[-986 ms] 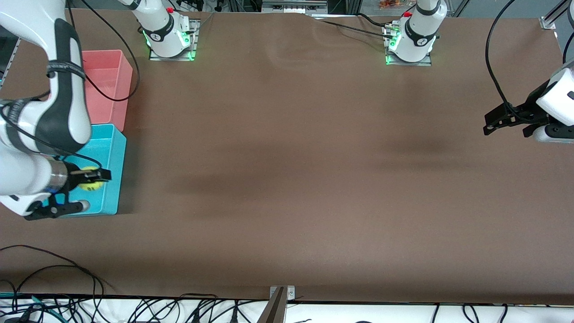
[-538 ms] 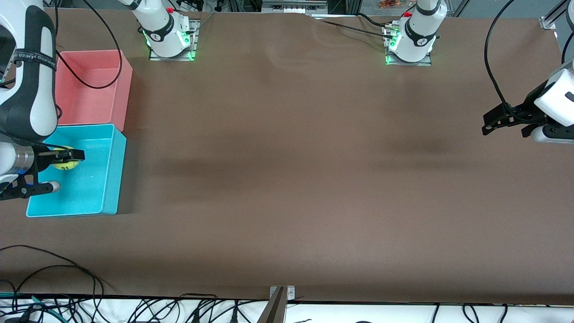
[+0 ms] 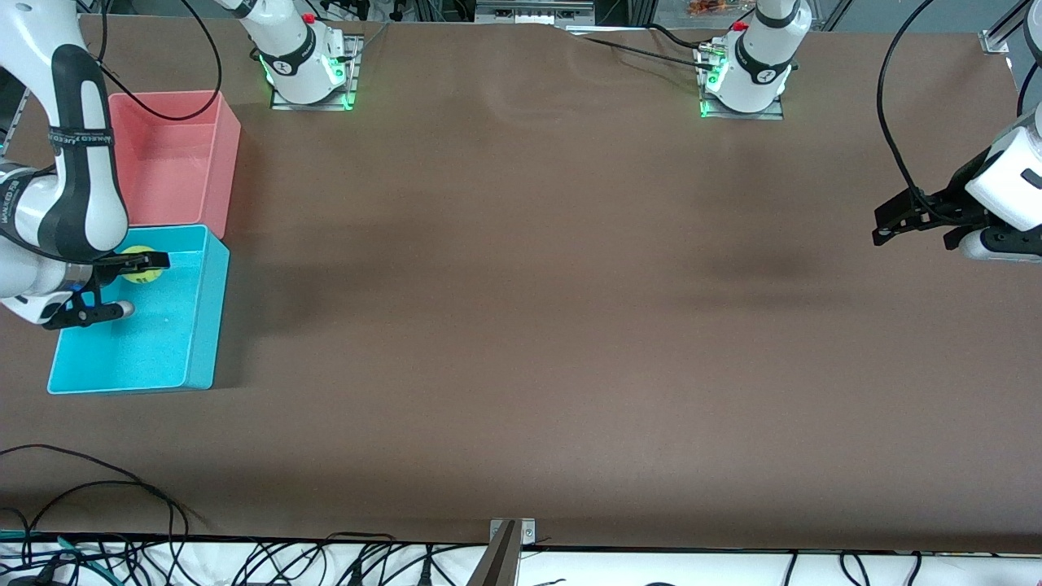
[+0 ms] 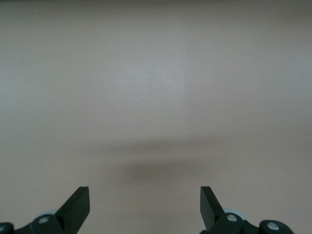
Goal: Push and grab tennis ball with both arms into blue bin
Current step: 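Lower the ball into the blue bin and open the right gripper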
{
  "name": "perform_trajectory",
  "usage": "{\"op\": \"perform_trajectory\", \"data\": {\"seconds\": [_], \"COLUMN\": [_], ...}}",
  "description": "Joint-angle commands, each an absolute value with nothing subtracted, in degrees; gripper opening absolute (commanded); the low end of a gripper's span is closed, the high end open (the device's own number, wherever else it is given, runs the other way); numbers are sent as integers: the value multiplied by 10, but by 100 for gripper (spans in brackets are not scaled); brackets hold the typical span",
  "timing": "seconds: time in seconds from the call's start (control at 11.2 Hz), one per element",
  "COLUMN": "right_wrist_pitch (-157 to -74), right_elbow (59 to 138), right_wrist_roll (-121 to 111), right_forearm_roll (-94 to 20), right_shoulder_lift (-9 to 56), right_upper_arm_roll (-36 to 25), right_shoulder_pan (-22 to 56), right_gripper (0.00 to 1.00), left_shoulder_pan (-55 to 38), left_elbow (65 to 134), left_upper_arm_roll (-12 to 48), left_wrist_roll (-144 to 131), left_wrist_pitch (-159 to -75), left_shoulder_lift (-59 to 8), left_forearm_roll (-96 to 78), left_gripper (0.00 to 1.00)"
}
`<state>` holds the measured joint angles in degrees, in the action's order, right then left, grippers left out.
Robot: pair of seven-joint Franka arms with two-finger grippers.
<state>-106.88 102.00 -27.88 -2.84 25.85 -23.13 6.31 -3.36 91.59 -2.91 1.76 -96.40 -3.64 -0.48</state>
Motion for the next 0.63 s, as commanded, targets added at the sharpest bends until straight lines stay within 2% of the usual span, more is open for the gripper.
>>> {"op": "perform_trajectory", "data": {"seconds": [0.0, 0.27, 0.36, 0.54], "right_wrist_pitch": [-1119, -1145, -1145, -1151], "right_elbow": [1102, 1131, 1129, 1129], "right_wrist_roll": [-320, -365, -387, -394], "right_forearm_roll": [-54, -97, -119, -140], "right_shoulder_lift": [235, 257, 270, 275], "right_upper_arm_roll": [-230, -230, -230, -229], "right_shoulder_pan": [40, 15, 11, 11], "right_gripper": [39, 41, 45, 73], "left_shoulder_pan": [-36, -37, -37, -38], "left_elbow": [918, 918, 918, 918], "left_upper_arm_roll": [-32, -31, -31, -31], "left_wrist_roll": [29, 27, 27, 27], "left_wrist_pitch": [-957, -957, -957, -958], "left_shoulder_lift": [-33, -33, -33, -33], "left_forearm_roll": [7, 7, 7, 7], "left_gripper": [100, 100, 100, 100]}}
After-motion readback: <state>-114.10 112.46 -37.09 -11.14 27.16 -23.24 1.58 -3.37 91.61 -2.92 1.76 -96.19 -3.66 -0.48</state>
